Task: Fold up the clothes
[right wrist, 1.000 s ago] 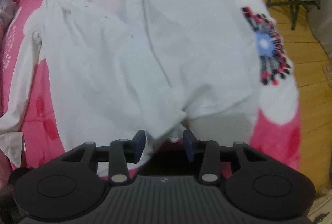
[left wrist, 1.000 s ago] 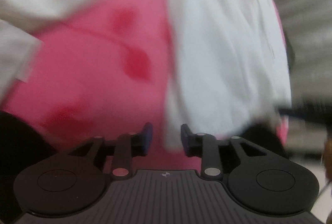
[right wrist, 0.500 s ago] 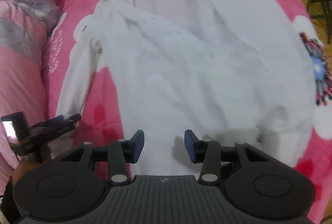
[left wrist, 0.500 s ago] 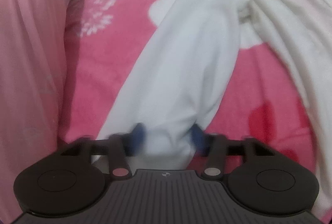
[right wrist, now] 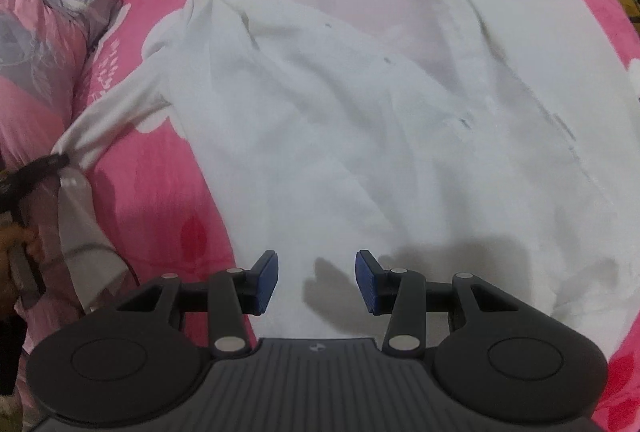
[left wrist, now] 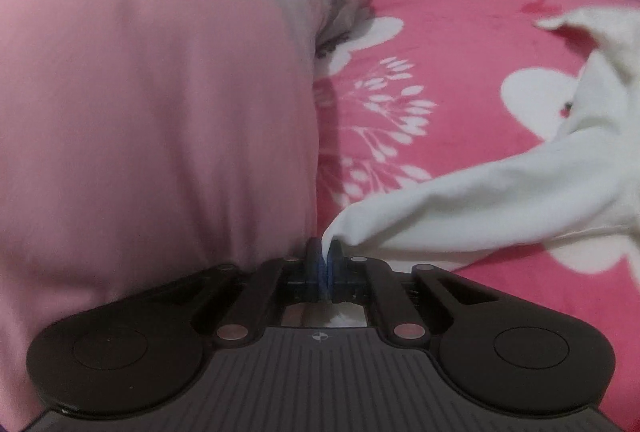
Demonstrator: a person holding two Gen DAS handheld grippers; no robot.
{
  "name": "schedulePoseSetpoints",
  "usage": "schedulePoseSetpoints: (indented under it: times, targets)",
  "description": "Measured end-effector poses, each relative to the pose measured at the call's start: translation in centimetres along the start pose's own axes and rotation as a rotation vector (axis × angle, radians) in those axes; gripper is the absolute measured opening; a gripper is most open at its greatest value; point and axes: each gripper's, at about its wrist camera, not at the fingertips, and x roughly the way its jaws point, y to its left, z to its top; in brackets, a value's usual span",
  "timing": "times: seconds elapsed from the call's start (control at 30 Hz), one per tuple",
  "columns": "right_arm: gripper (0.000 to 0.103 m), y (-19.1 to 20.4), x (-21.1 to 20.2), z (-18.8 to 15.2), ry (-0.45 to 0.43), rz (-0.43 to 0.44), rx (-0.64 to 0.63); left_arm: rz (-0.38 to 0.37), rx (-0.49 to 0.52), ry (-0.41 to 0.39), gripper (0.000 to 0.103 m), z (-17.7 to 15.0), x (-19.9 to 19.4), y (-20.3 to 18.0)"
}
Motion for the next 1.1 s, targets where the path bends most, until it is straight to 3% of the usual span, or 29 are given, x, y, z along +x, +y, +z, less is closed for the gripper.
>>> schedulePoseSetpoints:
  times: [0.13,0.17,0.27,0.33,0.37,0.6,0.77,0.9,1.0,1.1]
  targets:
    - [0.046,0.8,0.7,-0.4,-0.008,-0.028,-0.058,0.114,0.170,-0.025,0.005,-1.3,1.3,-2.6]
    - [0.046,1.1,0.9,-0.5,-0.006,-0.033,-0.082,0.108,0.209,-0.021,0.005,-1.5,1.3,-2.8]
    - [0.045,2.1,1.2,-1.0,-0.006,-0.060,-0.155,-0.017,0.246,0.007,0.020,-1.9,0.1,-2.6]
    - [0.045,2.5,1.0,-1.4,-0.016,-0.067,-0.188,-0.111,0.235,0.041,0.036,-2.0,-1.0,-1.7]
    - [0.045,2.3,0.9,-1.5,-0.021,-0.067,-0.188,-0.160,0.220,0.055,0.037,-1.9,-1.7,-1.2]
    - [0.045,-0.7,0.5,-0.9,-0.073,-0.068,-0.136,-0.451,-0.015,0.130,0.068,-1.2,-6.2,3.4]
    - [0.045,-1.9,-0.7,-1.1,-0.101,-0.007,-0.093,-0.530,-0.196,0.130,0.068,-1.0,-9.4,6.8]
    - [0.044,-0.1,-1.5,-2.9,-0.106,0.066,-0.181,-0.648,-0.308,0.143,0.068,-1.1,-10.1,8.3]
    - [0.043,1.7,-0.8,-5.0,-0.068,0.090,-0.290,-0.762,-0.317,0.188,0.068,-2.1,-10.5,7.2]
    - [0.040,3.4,0.3,-7.7,-0.035,0.055,-0.414,-0.822,-0.257,0.250,0.068,-4.1,-10.4,3.9]
